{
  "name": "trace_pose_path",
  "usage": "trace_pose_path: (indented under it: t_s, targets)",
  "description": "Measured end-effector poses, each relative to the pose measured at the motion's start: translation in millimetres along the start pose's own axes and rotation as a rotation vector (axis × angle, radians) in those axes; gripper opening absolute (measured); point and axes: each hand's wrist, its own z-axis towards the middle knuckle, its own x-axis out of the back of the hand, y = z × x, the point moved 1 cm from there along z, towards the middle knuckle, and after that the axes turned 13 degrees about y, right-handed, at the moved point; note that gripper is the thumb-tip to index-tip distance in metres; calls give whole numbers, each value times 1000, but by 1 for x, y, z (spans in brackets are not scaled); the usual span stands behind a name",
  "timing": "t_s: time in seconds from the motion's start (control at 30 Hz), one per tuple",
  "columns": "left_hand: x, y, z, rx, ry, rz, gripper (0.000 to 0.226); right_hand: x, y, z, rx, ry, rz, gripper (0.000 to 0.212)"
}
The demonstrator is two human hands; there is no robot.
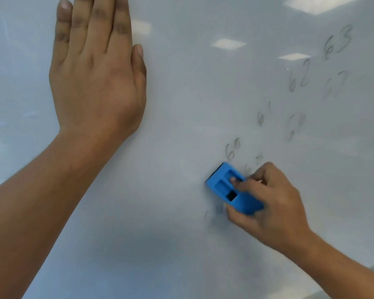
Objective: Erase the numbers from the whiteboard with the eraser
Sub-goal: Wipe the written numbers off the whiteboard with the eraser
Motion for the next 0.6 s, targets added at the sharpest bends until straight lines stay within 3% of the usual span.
trace_pose_path:
  t_s: [0.1, 0.17, 0.27, 0.47, 0.6]
  targets:
    - [-2, 0, 0, 7, 7, -26, 57, 8, 15, 40, -252, 237, 44, 39]
    - [-2, 0, 0, 8, 9, -43, 56, 2, 4, 29, -183, 141, 89, 37]
    - [-2, -1, 0, -10, 3, -62, 56, -2, -9, -1, 73, -86, 55, 39]
    - [-5, -2, 1, -21, 3, -65, 55, 9, 19, 43, -195, 216, 59, 40]
    - [3, 13, -26, -55, -19, -128, 53, 5, 6, 10, 64, -17, 71, 38]
